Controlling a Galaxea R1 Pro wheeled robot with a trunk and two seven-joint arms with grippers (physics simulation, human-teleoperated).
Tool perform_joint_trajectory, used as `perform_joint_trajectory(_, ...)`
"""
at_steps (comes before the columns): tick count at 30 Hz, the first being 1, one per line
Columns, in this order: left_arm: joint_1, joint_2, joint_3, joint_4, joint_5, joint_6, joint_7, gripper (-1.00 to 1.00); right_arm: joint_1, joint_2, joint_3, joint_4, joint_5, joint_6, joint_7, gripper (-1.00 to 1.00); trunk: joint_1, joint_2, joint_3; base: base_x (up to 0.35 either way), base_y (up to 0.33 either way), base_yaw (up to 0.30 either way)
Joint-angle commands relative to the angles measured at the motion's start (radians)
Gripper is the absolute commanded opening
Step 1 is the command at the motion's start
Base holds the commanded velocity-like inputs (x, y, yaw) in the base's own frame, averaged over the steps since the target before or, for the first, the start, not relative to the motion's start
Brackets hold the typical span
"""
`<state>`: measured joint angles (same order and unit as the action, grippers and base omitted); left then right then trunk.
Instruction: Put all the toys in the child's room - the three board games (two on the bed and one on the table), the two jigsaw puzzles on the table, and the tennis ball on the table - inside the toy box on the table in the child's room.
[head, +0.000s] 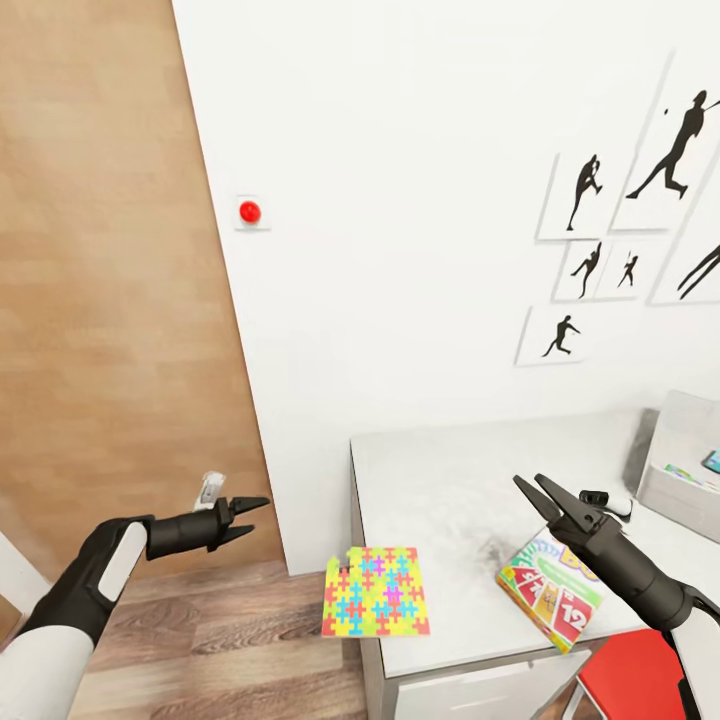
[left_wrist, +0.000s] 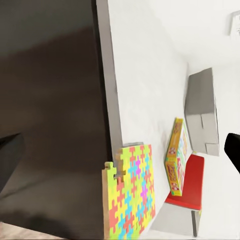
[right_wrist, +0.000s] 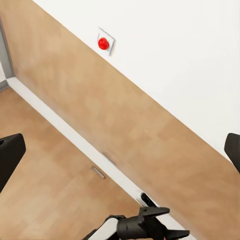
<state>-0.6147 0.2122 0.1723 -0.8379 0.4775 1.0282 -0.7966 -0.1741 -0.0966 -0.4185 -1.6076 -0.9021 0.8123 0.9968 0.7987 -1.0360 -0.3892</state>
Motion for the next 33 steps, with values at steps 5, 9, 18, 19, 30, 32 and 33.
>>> perform_joint_trajectory(5,-0.002,-0.005,-0.036,0.026,-0.005,-0.002,-0.003,1.0,-0.001,0.0,0.0,0.0,-0.003,0.004,0.0,1.0,0.019,-0.036,-0.017,0.0,0.0,0.0)
perform_joint_trajectory(9,-0.002,-0.022,-0.048,0.059,-0.006,-0.016,-0.004,1.0,-0.001,0.0,0.0,0.0,-0.003,0.004,0.0,1.0,0.035,-0.064,-0.029,0.0,0.0,0.0)
perform_joint_trajectory(18,-0.002,-0.057,-0.062,0.157,-0.007,-0.091,-0.008,1.0,-0.001,0.0,0.0,0.0,-0.003,0.004,0.001,1.0,0.069,-0.127,-0.058,0.0,0.0,0.0)
perform_joint_trajectory(19,-0.002,-0.06,-0.062,0.16,-0.007,-0.099,-0.009,1.0,-0.001,0.0,0.0,0.0,-0.003,0.004,0.0,1.0,0.073,-0.134,-0.061,0.0,0.0,0.0)
perform_joint_trajectory(30,-0.002,-0.065,-0.121,0.173,-0.002,-0.124,-0.02,1.0,-0.001,0.0,0.0,0.0,-0.003,0.002,0.001,1.0,0.1,-0.183,-0.083,0.0,0.0,0.0)
perform_joint_trajectory(32,-0.002,-0.062,-0.127,0.173,-0.001,-0.124,-0.021,1.0,-0.001,0.0,-0.001,0.0,-0.003,0.002,0.001,1.0,0.1,-0.183,-0.083,0.0,0.0,0.0)
perform_joint_trajectory(33,-0.002,-0.06,-0.132,0.173,-0.001,-0.124,-0.023,1.0,-0.001,0.0,-0.001,0.0,-0.003,0.002,0.002,1.0,0.1,-0.183,-0.083,0.0,0.0,0.0)
